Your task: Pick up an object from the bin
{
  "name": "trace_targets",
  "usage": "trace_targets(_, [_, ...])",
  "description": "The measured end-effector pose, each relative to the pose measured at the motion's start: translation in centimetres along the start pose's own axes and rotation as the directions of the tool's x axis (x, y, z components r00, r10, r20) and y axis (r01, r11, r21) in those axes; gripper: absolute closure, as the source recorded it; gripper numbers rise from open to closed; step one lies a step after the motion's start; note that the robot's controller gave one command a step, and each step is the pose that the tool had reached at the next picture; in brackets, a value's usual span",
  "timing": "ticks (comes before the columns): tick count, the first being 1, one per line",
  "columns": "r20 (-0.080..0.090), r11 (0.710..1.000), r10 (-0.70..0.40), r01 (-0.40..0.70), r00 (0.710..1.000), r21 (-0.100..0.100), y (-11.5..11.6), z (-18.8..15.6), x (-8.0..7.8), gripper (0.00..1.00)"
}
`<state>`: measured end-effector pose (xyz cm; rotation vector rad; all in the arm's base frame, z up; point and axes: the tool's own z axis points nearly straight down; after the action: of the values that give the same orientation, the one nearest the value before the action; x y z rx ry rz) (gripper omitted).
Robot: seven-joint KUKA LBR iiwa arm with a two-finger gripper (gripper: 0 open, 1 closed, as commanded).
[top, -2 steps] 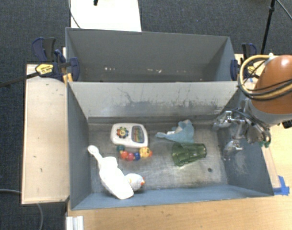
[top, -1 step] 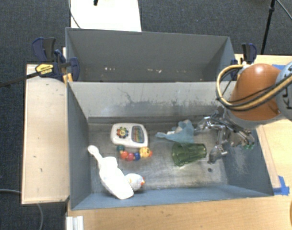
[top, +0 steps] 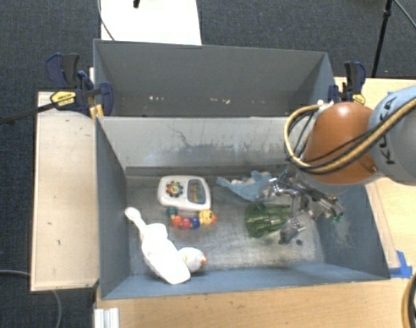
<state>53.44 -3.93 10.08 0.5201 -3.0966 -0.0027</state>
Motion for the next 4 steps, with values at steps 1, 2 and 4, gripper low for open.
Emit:
trace_targets(1, [0.004, 0.989, -0.145, 0.145, 0.989, 0.003, -0.4, -2.0, -2.0, 0.0])
trace_targets(2, [0.007, 0.997, 0.08, -0.08, 0.997, 0.002, 0.3, 2.9, 0.1, 0.0])
trace_targets(4, [0.012, 0.913, -0.408, 0.408, 0.913, 0.012, -0.3, 2.7, -1.1, 1.0])
